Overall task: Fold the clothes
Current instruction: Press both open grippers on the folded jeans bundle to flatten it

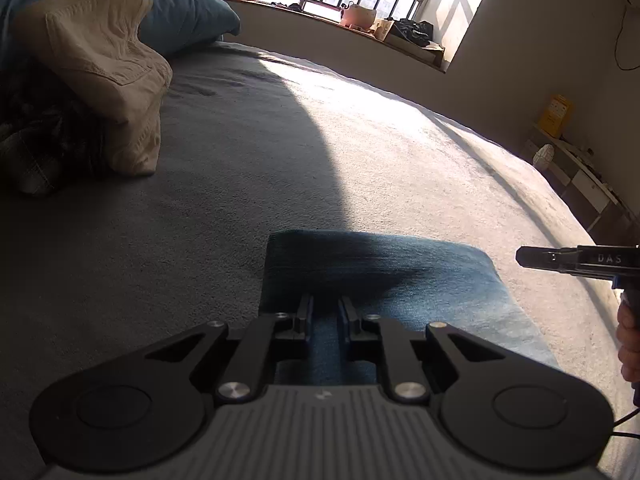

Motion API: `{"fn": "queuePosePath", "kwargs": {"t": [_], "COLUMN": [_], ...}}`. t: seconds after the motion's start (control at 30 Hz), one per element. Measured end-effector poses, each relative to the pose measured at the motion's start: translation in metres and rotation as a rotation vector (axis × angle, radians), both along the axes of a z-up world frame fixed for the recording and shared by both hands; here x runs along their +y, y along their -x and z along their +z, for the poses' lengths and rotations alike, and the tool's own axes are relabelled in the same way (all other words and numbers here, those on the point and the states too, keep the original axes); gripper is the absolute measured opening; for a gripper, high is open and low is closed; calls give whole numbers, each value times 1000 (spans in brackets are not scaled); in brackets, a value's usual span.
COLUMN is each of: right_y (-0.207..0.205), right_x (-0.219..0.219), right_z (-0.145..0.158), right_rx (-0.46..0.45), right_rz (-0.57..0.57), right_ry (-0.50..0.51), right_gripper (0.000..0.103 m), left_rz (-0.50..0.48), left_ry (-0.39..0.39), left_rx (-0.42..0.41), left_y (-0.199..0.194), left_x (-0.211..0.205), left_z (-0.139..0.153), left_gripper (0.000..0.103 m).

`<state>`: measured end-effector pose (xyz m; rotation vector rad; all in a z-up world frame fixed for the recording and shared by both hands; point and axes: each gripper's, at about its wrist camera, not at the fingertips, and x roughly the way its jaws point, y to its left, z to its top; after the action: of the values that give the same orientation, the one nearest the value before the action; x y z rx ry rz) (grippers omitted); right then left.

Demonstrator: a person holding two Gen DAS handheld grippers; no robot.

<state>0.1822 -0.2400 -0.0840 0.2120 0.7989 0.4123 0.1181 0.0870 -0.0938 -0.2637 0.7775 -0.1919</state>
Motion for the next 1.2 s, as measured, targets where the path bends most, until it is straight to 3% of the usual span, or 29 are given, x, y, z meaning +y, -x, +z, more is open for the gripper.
{"fn": "queuePosePath", "kwargs": {"t": [0.07,0.17,0.33,0.47,0.57,0.63,0.7,0.77,0.97,1.07,1.13,1.2], "right_y": [-5,-5,23,67,89,93,93,89,115,127,126,124], "right_x": [11,21,16,12,11,16,19,18,2,6,11,13], "right_z": [-17,-22,36,51,36,9,-15,-18,24,12,-13,-27], "right_rx": [63,41,5,17,63,107,139,164,105,106,119,113], "right_rz": [59,160,253,386,431,436,435,411,465,503,497,473], "right_ry": [49,152,152,154,157,196,220,190,174,220,257,229], "right_gripper": [11,11,12,12,12,11,8,7,10,9,9,8], "left_rz": [0,7,22,-14,-86,-89,-77,-62,-81,-74,-59,-43], "left_ry": [0,8,-8,-58,-123,-203,-192,-176,-180,-225,-213,-193], "left_rx": [-4,-11,-32,-82,-66,-16,-27,-24,-44,-30,-36,-32], "left_y": [1,3,14,43,63,64,65,65,86,85,83,81], "left_x": [0,1,1,-6,-19,-29,-27,-23,-19,-27,-26,-23], "left_z": [-1,-2,9,31,31,15,7,10,25,13,9,9], "left_gripper": [16,16,16,23,26,26,27,27,28,31,31,34]}}
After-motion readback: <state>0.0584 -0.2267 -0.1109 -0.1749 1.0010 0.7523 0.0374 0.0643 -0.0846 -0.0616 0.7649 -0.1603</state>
